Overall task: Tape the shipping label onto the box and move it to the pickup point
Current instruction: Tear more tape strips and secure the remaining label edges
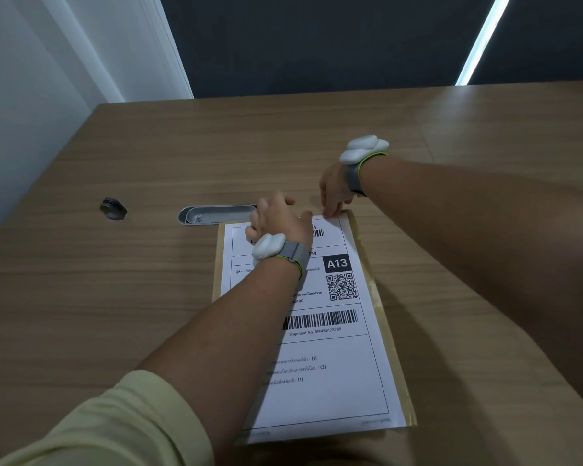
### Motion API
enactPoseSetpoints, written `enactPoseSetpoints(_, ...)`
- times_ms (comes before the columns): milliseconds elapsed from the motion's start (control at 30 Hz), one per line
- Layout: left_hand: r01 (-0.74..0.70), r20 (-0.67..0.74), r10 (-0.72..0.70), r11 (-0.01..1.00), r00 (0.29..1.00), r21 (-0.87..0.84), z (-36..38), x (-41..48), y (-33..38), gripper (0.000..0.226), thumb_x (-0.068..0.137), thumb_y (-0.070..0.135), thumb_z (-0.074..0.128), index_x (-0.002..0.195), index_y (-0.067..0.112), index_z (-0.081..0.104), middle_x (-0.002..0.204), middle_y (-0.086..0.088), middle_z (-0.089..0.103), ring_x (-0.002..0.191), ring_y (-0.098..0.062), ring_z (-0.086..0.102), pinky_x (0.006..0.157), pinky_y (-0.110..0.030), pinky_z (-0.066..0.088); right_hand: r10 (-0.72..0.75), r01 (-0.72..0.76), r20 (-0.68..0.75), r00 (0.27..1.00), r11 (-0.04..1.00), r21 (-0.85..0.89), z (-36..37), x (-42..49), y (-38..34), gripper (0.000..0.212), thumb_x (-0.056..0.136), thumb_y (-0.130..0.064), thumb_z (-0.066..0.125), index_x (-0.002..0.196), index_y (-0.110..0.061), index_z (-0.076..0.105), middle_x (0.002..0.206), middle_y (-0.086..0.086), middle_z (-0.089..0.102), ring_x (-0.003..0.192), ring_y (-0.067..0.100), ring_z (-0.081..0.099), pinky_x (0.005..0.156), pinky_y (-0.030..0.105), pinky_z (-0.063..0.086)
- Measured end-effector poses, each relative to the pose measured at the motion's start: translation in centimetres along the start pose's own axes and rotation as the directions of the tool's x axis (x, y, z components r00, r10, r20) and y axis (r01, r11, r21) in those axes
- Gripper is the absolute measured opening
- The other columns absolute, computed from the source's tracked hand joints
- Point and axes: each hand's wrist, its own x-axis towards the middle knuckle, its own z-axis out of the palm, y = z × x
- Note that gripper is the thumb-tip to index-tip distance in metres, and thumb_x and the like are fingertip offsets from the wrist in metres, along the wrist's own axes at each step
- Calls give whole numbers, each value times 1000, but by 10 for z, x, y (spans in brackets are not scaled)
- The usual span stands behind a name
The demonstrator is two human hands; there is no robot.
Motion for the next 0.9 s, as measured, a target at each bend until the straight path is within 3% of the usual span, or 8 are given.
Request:
enactPoseSetpoints(133,-63,35,63,998,997,7,2,-1,-1,3,85,31,60,85,31,62,115,7,53,116,-21,40,85,-32,22,49,-48,-29,998,999,19,1,-7,11,58,87,-50,58,123,-5,59,104,7,62,83,20,52,63,27,42)
enactPoseSetpoints(233,-130,28,129,991,991,25,6,-1,-2,13,88,30,58,84,35,69,114,11,53,116,-18,38,85,-31,20,86,-89,22,996,946,312,15,-2,32,60,79,-54,65,117,-8,59,111,6,61,85,19,50,61,27,38)
enactPoseSetpoints(333,-209,21,208,977,978,45,10,-1,-6,19,90,33,55,90,37,73,111,12,55,117,-17,38,95,-36,22,33,-140,158,987,669,730,34,1,47,28,81,-42,69,91,-18,59,93,-3,59,81,16,51,72,31,40)
enactPoseSetpoints(467,-291,50,287,938,957,187,14,-4,-10,28,93,32,43,93,35,71,106,7,57,118,-19,41,112,-51,12,-69,-153,182,981,305,940,63,15,40,20,85,-25,60,69,-12,58,65,4,63,71,23,54,72,33,44)
enactPoseSetpoints(567,-344,132,318,887,939,308,15,-3,-13,35,96,36,30,97,33,65,112,3,57,119,-24,42,115,-55,6,69,-68,47,997,343,937,71,28,28,32,82,-26,52,54,-14,42,50,5,48,55,22,39,59,29,30)
enactPoseSetpoints(667,-373,212,316,864,925,340,15,-2,-16,39,97,35,23,107,32,61,118,1,54,122,-26,40,114,-57,3,192,-53,-37,981,443,895,73,28,20,40,94,-33,41,60,-15,34,64,7,39,57,19,34,58,29,28)
enactPoseSetpoints(767,-376,190,329,867,925,327,15,-4,-14,39,98,37,22,120,33,54,134,0,48,130,-25,35,114,-57,3,321,-88,-67,945,445,891,81,13,28,39,98,-41,35,76,-12,50,98,21,60,69,24,43,69,30,31)
enactPoseSetpoints(900,-523,243,466,794,851,310,16,-11,-8,47,98,47,29,141,33,38,155,2,28,146,-24,14,116,-54,1,277,-19,24,961,-21,1000,118,-7,53,32,97,-37,39,91,-16,62,108,4,62,79,15,58,79,31,33)
